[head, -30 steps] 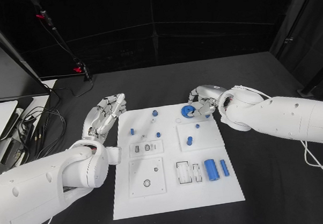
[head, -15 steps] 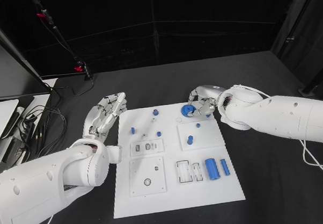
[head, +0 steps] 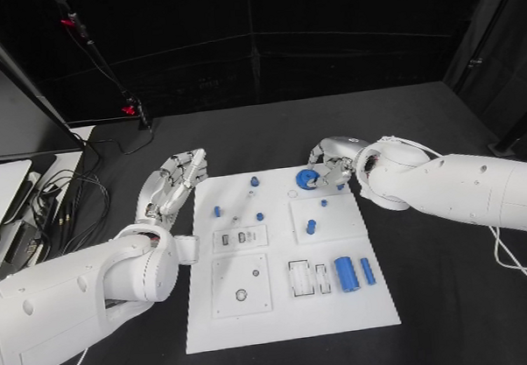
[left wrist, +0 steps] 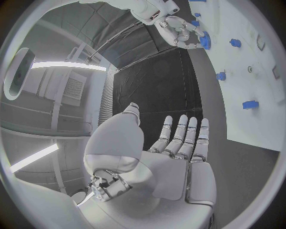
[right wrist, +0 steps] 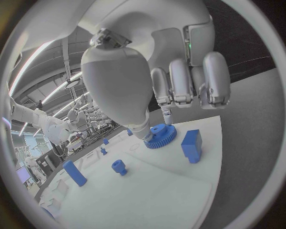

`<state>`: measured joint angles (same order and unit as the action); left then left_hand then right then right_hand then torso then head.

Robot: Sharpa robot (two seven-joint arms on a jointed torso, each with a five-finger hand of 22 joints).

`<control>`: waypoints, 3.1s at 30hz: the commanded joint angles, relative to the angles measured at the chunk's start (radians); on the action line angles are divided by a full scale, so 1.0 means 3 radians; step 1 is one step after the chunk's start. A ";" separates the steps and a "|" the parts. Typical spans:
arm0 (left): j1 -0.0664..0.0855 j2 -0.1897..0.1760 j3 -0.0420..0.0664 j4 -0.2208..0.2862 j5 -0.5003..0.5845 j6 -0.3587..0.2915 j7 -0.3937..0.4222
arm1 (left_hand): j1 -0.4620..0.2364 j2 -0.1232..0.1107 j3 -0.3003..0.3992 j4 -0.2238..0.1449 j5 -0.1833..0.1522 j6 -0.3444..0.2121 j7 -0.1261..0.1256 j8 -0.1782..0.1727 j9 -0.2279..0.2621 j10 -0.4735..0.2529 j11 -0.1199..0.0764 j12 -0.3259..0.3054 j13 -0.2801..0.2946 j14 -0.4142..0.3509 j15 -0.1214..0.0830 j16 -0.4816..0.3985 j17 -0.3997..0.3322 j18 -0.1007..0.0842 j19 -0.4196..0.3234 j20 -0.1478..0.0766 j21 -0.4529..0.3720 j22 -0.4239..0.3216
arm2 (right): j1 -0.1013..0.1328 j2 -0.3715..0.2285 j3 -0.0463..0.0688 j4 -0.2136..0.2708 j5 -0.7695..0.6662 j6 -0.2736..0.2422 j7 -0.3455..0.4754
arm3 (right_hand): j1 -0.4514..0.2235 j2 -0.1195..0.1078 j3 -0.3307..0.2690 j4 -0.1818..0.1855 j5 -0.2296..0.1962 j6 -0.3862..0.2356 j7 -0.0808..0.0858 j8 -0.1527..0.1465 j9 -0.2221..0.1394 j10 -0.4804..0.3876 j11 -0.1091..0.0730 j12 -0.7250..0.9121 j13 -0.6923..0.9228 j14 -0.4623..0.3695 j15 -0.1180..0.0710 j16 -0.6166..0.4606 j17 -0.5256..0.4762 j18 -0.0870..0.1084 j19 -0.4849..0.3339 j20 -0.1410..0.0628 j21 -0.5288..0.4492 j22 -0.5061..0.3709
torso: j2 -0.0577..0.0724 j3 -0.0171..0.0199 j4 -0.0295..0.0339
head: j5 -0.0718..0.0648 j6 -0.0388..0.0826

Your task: Assemble the parts on the task board

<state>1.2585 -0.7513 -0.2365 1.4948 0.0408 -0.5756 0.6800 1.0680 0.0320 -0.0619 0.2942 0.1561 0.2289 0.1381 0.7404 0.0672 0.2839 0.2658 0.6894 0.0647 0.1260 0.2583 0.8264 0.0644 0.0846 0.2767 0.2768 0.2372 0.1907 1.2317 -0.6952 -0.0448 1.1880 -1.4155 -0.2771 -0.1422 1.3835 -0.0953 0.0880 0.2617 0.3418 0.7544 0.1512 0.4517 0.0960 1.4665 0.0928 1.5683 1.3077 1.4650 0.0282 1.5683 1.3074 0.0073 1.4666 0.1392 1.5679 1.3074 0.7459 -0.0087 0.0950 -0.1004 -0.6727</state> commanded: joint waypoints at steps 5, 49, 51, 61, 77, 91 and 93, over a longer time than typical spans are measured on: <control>0.0005 -0.0001 0.0003 0.0005 -0.0024 0.0022 0.0790 | -0.0005 0.0031 -0.0021 -0.0007 0.0016 0.0014 0.0534 -0.0002 -0.0004 0.0029 0.0004 0.0019 0.0000 -0.0002 0.0017 0.0018 0.0001 0.0026 -0.0004 0.0028 0.0018 0.0005 | -0.0013 -0.0003 -0.0007 0.0027 -0.0019 -0.0040 -0.0005 | 0.0048 0.0043 0.0059 -0.0023 -0.0029 0.0169 -0.0057 -0.0138 -0.0047 0.0348 -0.0062 0.0008 0.0877 0.0353 -0.0066 0.0008 0.0878 -0.0024 0.0347 -0.0055 0.0010 0.0878 | 0.0000 0.0002 0.0000 | 0.0000 0.0000; 0.0006 0.0005 0.0003 -0.0012 -0.0024 0.0041 0.0768 | 0.0003 0.0037 -0.0026 -0.0008 0.0026 0.0014 0.0534 -0.0002 -0.0004 0.0031 0.0004 0.0022 0.0001 -0.0001 0.0017 0.0019 0.0002 0.0026 -0.0006 0.0028 0.0020 0.0005 | 0.0127 -0.0071 0.0003 0.0553 0.0312 -0.0636 0.0280 | 0.0213 0.0157 0.0300 -0.0176 -0.0031 0.0751 -0.0113 -0.0492 -0.0085 0.0348 -0.0130 0.0008 0.0877 0.0353 -0.0145 0.0008 0.0878 -0.0024 0.0347 -0.0149 0.0010 0.0878 | 0.0000 -0.0001 0.0004 | 0.0077 0.0020; 0.0006 0.0006 0.0003 -0.0013 -0.0024 0.0040 0.0767 | 0.0003 0.0037 -0.0026 -0.0008 0.0026 0.0014 0.0534 -0.0002 -0.0004 0.0031 0.0004 0.0022 0.0001 -0.0001 0.0017 0.0019 0.0002 0.0026 -0.0006 0.0028 0.0020 0.0005 | 0.0131 -0.0023 0.0003 0.0562 0.0313 -0.0602 0.0278 | 0.0214 0.0158 0.0302 -0.0177 -0.0032 0.0751 -0.0112 -0.0498 -0.0086 0.0348 -0.0128 0.0008 0.0877 0.0353 -0.0144 0.0008 0.0878 -0.0024 0.0347 -0.0147 0.0010 0.0878 | -0.0002 -0.0001 0.0002 | 0.0095 0.0017; 0.0007 0.0005 0.0003 -0.0013 -0.0024 0.0040 0.0762 | 0.0006 0.0040 -0.0030 -0.0007 0.0030 0.0015 0.0534 -0.0001 -0.0003 0.0033 0.0003 0.0023 0.0001 0.0000 0.0017 0.0021 0.0002 0.0026 -0.0006 0.0029 0.0021 0.0006 | 0.0133 0.0231 0.0002 0.0472 0.0189 -0.0445 0.0260 | 0.0217 0.0166 0.0310 -0.0182 -0.0038 0.0769 -0.0104 -0.0513 -0.0086 0.0348 -0.0122 0.0008 0.0877 0.0353 -0.0138 0.0008 0.0878 -0.0024 0.0347 -0.0143 0.0010 0.0878 | 0.0000 0.0002 0.0006 | 0.0187 -0.0003; 0.0008 0.0004 0.0003 -0.0005 -0.0024 0.0038 0.0761 | 0.0006 0.0041 -0.0031 -0.0007 0.0031 0.0015 0.0534 -0.0001 -0.0003 0.0034 0.0003 0.0024 0.0001 0.0000 0.0017 0.0021 0.0002 0.0026 -0.0007 0.0029 0.0021 0.0006 | 0.0073 0.0537 0.0000 0.0142 0.0102 -0.0150 0.0212 | 0.0203 0.0154 0.0311 -0.0188 -0.0049 0.0766 -0.0090 -0.0578 -0.0093 0.0348 -0.0107 0.0008 0.0877 0.0353 -0.0126 0.0008 0.0878 -0.0024 0.0347 -0.0130 0.0010 0.0878 | -0.0001 0.0000 -0.0002 | 0.0220 -0.0033; 0.0008 0.0004 0.0003 -0.0002 -0.0024 0.0040 0.0764 | 0.0006 0.0041 -0.0031 -0.0007 0.0031 0.0015 0.0534 -0.0001 -0.0003 0.0034 0.0003 0.0024 0.0001 0.0000 0.0017 0.0021 0.0002 0.0026 -0.0007 0.0029 0.0021 0.0006 | -0.0007 0.0650 0.0001 -0.0041 0.0064 -0.0079 0.0215 | 0.0201 0.0150 0.0313 -0.0192 -0.0050 0.0764 -0.0085 -0.0598 -0.0094 0.0348 -0.0103 0.0008 0.0877 0.0353 -0.0123 0.0008 0.0878 -0.0024 0.0347 -0.0126 0.0010 0.0878 | 0.0001 0.0006 -0.0003 | 0.0225 -0.0056; 0.0008 0.0004 0.0003 -0.0002 -0.0024 0.0040 0.0764 | 0.0006 0.0041 -0.0031 -0.0007 0.0031 0.0015 0.0534 -0.0001 -0.0003 0.0034 0.0003 0.0024 0.0001 0.0000 0.0017 0.0021 0.0002 0.0026 -0.0007 0.0029 0.0021 0.0006 | -0.0010 0.0666 0.0001 -0.0058 0.0054 -0.0100 0.0227 | 0.0203 0.0150 0.0314 -0.0195 -0.0049 0.0763 -0.0085 -0.0603 -0.0095 0.0348 -0.0103 0.0008 0.0877 0.0353 -0.0122 0.0008 0.0878 -0.0024 0.0347 -0.0125 0.0010 0.0878 | 0.0001 0.0005 -0.0001 | 0.0221 -0.0054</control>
<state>1.2590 -0.7505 -0.2365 1.4923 0.0408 -0.5729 0.6800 1.0718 0.0358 -0.0648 0.2912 0.1601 0.2289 0.1381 0.7404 0.0672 0.2875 0.2693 0.6923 0.0647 0.1260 0.2583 0.8264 0.0644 0.0845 0.2731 0.2804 0.2372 0.1912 1.2272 -0.4982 -0.0454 1.1734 -1.3830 -0.3118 -0.0812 1.4474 -0.0555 0.1763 0.2057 0.3222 0.9189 0.1630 0.2687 0.0646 1.4650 0.0556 1.5683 1.3076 1.4651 -0.0145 1.5683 1.3076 0.0073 1.4632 0.0966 1.5679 1.3073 0.7460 -0.0077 0.0934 -0.0331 -0.6892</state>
